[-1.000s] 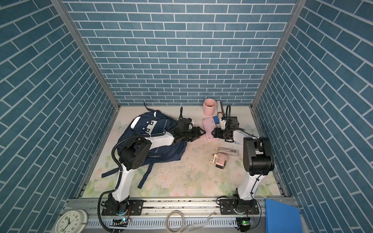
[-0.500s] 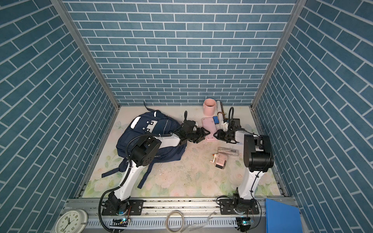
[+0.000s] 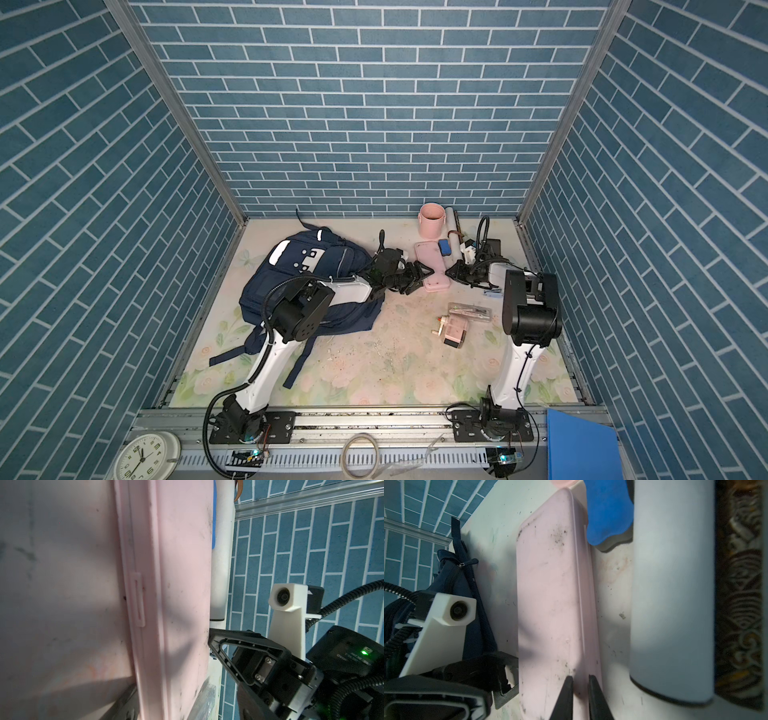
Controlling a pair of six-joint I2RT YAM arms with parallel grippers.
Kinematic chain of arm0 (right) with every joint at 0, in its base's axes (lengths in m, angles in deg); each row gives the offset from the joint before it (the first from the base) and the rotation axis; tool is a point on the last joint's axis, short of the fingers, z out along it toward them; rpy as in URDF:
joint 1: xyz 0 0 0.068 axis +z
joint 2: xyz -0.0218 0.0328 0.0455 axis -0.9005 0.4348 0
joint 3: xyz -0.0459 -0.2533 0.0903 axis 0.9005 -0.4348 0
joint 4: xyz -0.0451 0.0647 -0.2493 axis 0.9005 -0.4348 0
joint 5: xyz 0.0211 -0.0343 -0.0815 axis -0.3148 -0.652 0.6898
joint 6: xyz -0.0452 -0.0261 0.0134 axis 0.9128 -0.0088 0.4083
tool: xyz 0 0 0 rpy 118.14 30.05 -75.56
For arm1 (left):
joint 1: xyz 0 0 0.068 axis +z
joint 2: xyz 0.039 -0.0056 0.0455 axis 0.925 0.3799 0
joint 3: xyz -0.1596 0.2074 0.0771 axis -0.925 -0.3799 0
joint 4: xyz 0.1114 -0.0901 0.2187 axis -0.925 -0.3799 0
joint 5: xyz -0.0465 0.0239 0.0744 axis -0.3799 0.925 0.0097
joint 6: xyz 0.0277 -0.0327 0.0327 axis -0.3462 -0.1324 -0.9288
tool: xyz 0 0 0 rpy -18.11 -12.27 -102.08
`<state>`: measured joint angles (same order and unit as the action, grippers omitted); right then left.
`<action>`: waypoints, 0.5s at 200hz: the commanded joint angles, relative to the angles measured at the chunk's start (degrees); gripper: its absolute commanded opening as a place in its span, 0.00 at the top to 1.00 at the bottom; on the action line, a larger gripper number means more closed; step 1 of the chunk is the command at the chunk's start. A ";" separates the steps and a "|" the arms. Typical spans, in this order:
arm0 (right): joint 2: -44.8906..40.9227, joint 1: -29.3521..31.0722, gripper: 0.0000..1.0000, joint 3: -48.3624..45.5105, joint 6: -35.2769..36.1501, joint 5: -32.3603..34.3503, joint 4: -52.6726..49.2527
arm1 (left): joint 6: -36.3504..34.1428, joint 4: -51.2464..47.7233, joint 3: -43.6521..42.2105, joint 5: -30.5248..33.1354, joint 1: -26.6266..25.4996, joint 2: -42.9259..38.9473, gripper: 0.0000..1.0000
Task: Pack the student bag
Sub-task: 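Grasp the pink pencil case with both grippers and lift it off the table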
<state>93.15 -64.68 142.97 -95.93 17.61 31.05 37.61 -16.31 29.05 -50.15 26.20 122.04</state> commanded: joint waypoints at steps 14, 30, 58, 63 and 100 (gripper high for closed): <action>4.28 0.36 0.86 0.71 3.01 2.95 -9.78 | 4.25 5.48 0.99 -2.83 -0.45 5.30 0.26; 4.93 0.45 0.87 1.73 3.55 2.87 -11.20 | 5.12 8.68 1.72 -4.47 -0.74 5.69 0.30; 5.33 0.46 0.90 2.45 4.35 2.65 -12.21 | 6.21 13.40 0.17 -4.83 -0.66 4.97 0.40; 5.33 0.45 0.90 2.41 4.36 2.56 -12.24 | 5.89 12.96 0.22 -4.87 -0.71 4.88 0.42; 4.03 0.54 0.88 1.77 4.50 1.30 -11.46 | 2.50 7.88 1.78 -4.75 -0.68 4.62 0.74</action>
<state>94.83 -64.92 146.78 -93.98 17.26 26.62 41.67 -8.44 29.84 -53.96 26.13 126.06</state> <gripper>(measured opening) 0.105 0.355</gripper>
